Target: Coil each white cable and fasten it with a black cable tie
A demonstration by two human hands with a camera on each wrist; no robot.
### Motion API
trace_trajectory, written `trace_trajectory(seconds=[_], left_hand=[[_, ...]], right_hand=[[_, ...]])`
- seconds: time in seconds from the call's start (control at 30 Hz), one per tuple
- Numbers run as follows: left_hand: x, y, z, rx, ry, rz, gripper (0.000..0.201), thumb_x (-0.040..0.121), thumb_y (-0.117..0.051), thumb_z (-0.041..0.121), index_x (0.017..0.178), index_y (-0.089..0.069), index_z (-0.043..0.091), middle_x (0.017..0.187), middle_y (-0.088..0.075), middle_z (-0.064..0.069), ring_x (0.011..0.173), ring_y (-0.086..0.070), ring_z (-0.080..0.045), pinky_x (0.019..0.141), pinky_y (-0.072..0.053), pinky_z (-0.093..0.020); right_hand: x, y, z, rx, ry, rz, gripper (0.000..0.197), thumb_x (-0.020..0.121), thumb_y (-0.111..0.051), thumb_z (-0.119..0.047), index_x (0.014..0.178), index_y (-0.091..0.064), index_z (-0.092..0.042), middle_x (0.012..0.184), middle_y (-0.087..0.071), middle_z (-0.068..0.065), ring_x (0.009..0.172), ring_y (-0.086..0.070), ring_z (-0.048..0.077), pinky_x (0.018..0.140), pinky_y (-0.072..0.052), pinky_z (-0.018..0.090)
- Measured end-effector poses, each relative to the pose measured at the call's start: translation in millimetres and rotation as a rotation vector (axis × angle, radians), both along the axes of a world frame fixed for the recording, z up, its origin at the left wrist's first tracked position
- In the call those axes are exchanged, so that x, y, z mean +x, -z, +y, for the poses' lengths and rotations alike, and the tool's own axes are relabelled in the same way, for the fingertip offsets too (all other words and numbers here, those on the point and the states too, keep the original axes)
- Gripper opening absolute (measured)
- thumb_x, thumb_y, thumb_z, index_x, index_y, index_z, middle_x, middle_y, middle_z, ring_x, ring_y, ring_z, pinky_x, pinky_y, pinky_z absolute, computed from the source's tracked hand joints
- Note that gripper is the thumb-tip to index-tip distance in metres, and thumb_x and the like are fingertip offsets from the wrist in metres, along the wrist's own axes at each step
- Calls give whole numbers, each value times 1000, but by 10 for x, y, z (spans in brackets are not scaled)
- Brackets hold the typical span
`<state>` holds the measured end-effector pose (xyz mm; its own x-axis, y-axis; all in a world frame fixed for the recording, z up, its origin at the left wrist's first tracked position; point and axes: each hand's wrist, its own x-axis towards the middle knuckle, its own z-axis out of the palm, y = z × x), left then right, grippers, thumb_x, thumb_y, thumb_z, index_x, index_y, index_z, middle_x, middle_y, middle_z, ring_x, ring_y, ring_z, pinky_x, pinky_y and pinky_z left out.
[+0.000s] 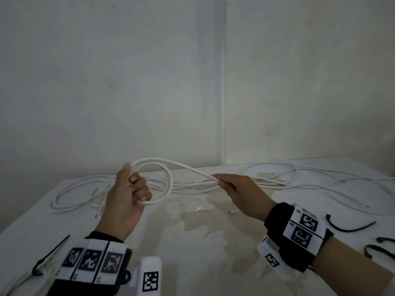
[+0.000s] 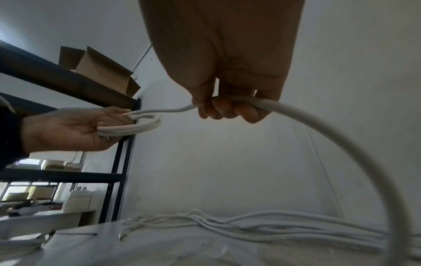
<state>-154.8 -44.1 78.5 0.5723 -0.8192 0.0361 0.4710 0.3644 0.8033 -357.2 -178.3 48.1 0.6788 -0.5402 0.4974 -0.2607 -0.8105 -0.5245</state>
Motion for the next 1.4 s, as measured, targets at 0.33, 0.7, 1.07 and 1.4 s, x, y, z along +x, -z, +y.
trace_trajectory(seconds=[0.33,0.7,1.07,1.4], left_hand=[[55,24,-1,30,-36,-55,47,96,-34,38,53,-35,20,37,-26,11,27,-22,-3,34,-24,-14],[-113,108,-160,124,-138,-263,39,98,-33,37,64,-33,19,39,-28,11,32,-24,-3,38,-25,-17],[-471,160,-204,285,36,-571,43,98,-30,37,62,-36,14,49,-41,3,42,-33,-10,43,-27,-24],[-535,212,-158,296,222,-764,38,96,-41,27,63,-60,22,56,-52,0,49,-47,-13,49,-40,-28]], right_hand=[[185,160,222,-470,35,418,31,87,-41,-14,104,-67,-13,80,-67,5,74,-64,24,51,-45,28],[343,130,536,-790,-130,246,27,56,-86,-26,64,-61,-20,58,-56,-7,48,-54,12,37,-22,17],[498,55,569,-678,-303,13,17,66,-79,-12,67,-62,-11,69,-61,1,61,-55,14,36,-39,18],[374,-155,372,-257,-357,-102,13,72,-68,-9,70,-56,-6,75,-49,0,66,-42,10,58,-30,17]])
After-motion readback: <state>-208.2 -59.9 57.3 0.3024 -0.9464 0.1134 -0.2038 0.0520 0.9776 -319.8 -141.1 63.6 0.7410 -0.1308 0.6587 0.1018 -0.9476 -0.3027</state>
